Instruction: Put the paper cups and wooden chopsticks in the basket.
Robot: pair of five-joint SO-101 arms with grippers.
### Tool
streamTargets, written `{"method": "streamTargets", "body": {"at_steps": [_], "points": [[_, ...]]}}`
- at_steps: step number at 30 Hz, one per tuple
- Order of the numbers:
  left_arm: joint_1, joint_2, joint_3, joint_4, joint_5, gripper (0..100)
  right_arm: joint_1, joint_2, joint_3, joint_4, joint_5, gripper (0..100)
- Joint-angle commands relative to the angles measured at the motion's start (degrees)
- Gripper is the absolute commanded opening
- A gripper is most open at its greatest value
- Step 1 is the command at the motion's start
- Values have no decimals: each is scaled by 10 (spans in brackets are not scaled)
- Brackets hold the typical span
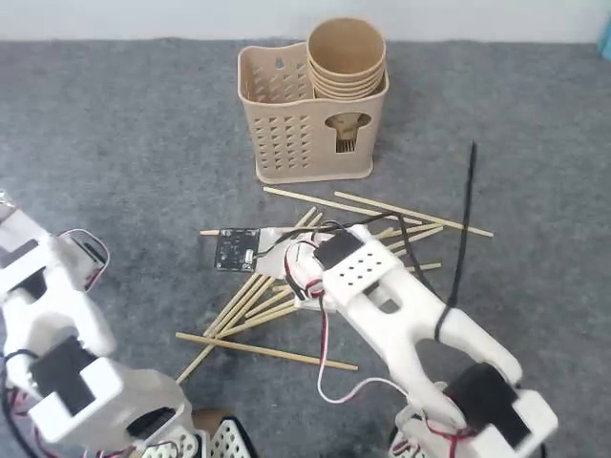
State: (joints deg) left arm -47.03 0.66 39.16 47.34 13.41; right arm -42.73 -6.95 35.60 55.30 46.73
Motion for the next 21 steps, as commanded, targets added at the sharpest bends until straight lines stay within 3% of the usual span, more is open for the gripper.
{"method": "streamTargets", "body": {"at_steps": [1,7,11,21], "points": [[-3,-3,-22,-8,-5,150,-14,35,-10,-36,12,169],[-3,-3,-22,-8,-5,150,-1,67,-40,-43,12,161],[-3,-3,-22,-8,-5,150,5,39,-44,-42,9,9],[-2,-3,-22,-8,-5,150,5,-140,-46,49,9,8]]}}
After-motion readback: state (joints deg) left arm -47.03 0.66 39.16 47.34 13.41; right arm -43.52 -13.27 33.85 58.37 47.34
